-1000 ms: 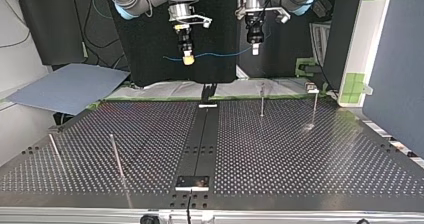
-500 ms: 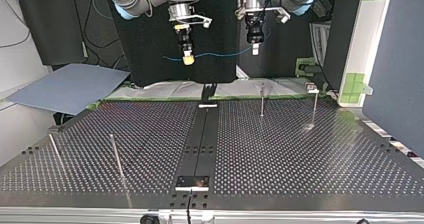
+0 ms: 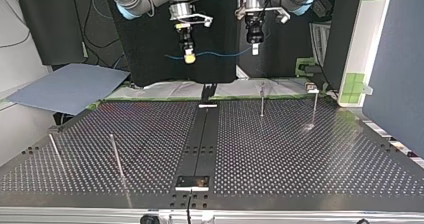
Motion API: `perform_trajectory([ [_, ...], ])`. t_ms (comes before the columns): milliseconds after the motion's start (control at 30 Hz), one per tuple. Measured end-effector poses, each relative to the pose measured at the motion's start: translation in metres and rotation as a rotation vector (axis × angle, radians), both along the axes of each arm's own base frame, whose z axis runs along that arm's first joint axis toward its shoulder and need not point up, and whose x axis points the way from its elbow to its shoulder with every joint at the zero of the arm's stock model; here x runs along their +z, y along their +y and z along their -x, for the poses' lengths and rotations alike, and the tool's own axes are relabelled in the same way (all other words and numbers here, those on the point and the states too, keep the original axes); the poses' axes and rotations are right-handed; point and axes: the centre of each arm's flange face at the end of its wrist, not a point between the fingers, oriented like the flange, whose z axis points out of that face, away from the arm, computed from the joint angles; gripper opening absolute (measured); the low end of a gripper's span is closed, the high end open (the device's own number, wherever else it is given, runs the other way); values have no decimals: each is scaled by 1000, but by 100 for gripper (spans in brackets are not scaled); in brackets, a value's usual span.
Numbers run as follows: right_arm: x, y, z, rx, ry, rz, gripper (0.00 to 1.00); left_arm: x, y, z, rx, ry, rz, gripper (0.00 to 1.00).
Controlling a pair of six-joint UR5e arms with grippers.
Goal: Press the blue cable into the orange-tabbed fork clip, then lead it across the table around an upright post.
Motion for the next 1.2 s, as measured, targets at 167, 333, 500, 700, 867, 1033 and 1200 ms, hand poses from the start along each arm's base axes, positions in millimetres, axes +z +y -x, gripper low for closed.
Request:
perform_trajectory([
  [167,-22,3,3,1,31,-29,0,-12,1,15,-18,36,-23,0],
  [333,-45,7,7,1,64,-61,0,-16,2,20,-23,46,-30,0],
  [500,-54,9,8,1,76,-73,0,-16,2,20,-23,47,-31,0],
  [700,-55,9,9,1,78,-74,0,-16,2,20,-23,48,-31,0],
  [867,-55,9,9,1,78,-74,0,-16,2,20,-23,48,-31,0],
  [1033,-56,9,9,1,78,-74,0,-16,2,20,-23,48,-31,0],
  [1200,-56,9,9,1,78,-74,0,-16,2,20,-23,48,-31,0],
])
